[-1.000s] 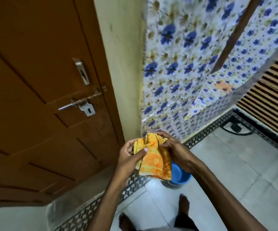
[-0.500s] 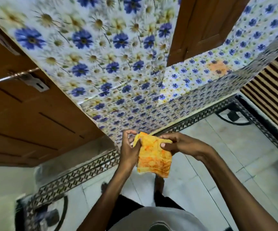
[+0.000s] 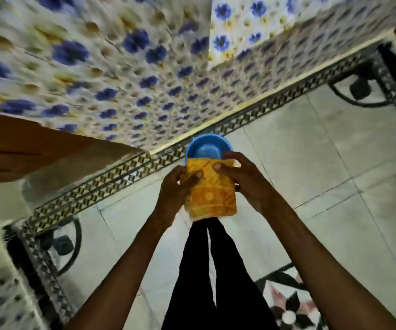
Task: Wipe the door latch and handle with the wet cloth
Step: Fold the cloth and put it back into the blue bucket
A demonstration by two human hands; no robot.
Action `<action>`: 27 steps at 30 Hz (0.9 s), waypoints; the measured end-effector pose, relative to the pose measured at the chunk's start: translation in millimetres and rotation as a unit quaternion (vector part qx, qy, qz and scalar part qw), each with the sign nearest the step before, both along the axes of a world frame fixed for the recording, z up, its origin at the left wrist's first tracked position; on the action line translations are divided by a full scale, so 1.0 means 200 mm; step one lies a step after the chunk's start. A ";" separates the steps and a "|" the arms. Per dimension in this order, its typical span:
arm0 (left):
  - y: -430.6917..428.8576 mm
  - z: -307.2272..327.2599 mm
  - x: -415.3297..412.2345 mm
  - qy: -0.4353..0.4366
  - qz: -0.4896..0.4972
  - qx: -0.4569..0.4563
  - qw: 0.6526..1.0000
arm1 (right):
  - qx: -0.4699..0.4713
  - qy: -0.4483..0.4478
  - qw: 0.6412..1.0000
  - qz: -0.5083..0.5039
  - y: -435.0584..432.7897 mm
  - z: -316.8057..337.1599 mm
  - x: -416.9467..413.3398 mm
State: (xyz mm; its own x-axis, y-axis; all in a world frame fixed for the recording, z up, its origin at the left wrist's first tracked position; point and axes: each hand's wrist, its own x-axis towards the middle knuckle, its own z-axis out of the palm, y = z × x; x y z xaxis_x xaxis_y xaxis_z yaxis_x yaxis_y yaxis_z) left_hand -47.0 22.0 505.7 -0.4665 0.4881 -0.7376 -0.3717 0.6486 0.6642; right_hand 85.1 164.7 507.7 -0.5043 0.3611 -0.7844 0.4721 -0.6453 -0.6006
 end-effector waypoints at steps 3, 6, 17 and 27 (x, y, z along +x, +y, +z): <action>0.09 -0.53 0.01 -0.016 0.019 -0.021 0.999 | -0.080 0.001 0.997 0.007 -0.01 -0.53 0.07; 0.17 -1.07 0.03 -0.048 0.035 -0.020 0.998 | -0.060 -0.038 0.997 0.029 -0.02 -1.09 0.11; 0.30 -2.44 -0.10 0.293 0.017 -0.148 0.944 | 0.102 -0.102 0.984 0.107 0.16 -2.67 -0.15; 0.19 -2.72 -0.17 0.333 -0.004 -0.121 0.935 | 0.184 -0.238 0.931 0.207 0.28 -3.35 -0.30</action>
